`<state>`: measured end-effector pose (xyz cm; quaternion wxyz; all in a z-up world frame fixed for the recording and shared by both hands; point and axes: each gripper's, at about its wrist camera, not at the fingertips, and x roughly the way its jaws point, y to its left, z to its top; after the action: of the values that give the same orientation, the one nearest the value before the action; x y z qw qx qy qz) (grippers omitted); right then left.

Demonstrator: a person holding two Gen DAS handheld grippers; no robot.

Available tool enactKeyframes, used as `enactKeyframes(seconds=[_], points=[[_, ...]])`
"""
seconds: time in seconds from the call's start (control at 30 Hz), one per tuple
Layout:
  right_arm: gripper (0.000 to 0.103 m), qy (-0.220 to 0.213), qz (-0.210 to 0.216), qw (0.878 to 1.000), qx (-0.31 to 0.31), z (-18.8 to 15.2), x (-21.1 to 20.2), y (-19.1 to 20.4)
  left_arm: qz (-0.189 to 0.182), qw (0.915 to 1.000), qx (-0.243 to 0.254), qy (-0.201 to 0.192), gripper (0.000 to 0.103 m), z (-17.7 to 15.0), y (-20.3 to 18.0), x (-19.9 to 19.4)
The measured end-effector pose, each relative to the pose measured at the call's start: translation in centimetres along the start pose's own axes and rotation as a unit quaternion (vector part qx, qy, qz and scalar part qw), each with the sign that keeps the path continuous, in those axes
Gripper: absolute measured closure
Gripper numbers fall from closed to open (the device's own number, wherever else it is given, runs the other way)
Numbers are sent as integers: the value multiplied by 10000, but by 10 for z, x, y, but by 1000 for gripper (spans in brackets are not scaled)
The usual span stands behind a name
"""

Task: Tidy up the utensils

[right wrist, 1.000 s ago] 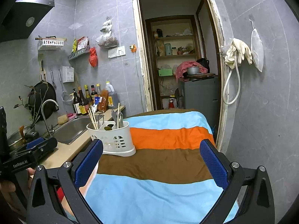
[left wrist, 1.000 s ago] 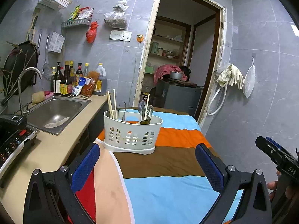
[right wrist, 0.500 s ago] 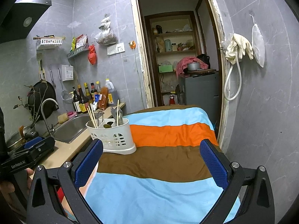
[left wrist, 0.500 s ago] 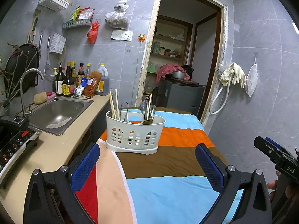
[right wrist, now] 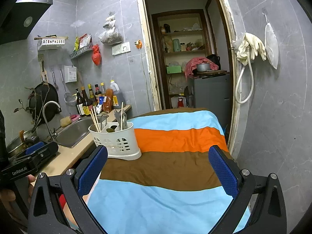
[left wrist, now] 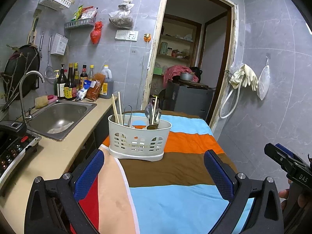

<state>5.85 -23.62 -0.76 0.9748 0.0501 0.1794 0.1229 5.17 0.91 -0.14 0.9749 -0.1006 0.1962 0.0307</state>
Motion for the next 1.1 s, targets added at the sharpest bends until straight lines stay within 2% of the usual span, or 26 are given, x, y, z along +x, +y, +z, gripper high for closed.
enactKeyframes(seconds=[1.1], points=[[2,75,6,10000,9,-8,14,1,29,10000,-7,81,0,0,3,12]])
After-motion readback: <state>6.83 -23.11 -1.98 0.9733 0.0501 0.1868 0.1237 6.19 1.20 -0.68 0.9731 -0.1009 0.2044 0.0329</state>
